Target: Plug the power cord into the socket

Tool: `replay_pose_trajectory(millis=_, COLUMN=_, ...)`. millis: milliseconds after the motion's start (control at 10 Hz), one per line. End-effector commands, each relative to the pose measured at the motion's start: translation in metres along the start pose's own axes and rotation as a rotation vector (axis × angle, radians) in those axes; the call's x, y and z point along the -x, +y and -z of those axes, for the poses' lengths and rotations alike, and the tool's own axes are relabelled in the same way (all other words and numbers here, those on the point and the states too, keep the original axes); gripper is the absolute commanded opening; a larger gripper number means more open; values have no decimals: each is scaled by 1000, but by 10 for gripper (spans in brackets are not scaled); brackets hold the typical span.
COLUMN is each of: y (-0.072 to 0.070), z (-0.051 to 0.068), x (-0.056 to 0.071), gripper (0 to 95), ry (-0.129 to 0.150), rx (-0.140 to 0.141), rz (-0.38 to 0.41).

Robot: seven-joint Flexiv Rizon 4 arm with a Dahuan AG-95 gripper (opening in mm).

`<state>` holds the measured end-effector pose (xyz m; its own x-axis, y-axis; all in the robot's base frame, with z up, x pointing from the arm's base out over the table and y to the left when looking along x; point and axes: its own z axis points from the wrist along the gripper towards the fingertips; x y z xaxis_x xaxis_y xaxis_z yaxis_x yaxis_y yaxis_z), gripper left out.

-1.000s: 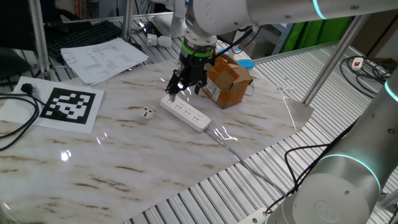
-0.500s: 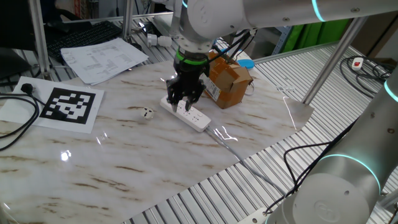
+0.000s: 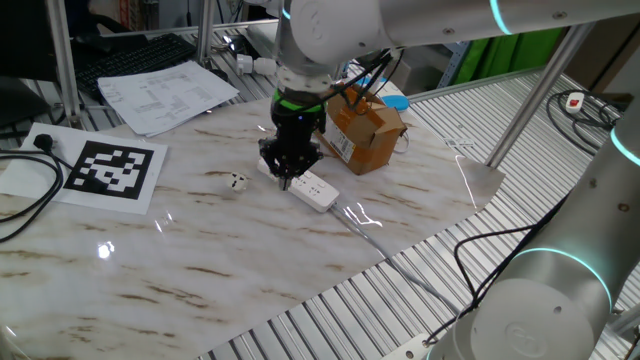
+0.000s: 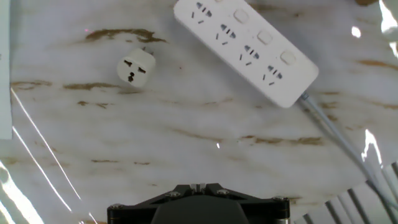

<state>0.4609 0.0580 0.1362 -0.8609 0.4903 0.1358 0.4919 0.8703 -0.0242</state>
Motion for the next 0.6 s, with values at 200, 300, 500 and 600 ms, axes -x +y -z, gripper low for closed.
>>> replay_pose_trajectory(millis=200, y=9, z=-18, x=10, gripper=0, ry=39, rx=17, rz=-155)
replay_pose_trajectory(millis=300, y=12, z=-21, x=15, gripper=0, ry=38, rx=15, rz=-176)
replay_pose_trajectory(millis=500, y=15, z=-23, x=22, gripper=0, ry=40, rx=13, rz=-201)
replay_pose_trajectory(millis=600, y=19, z=-25, x=31, gripper=0, ry=37, rx=11, rz=-229)
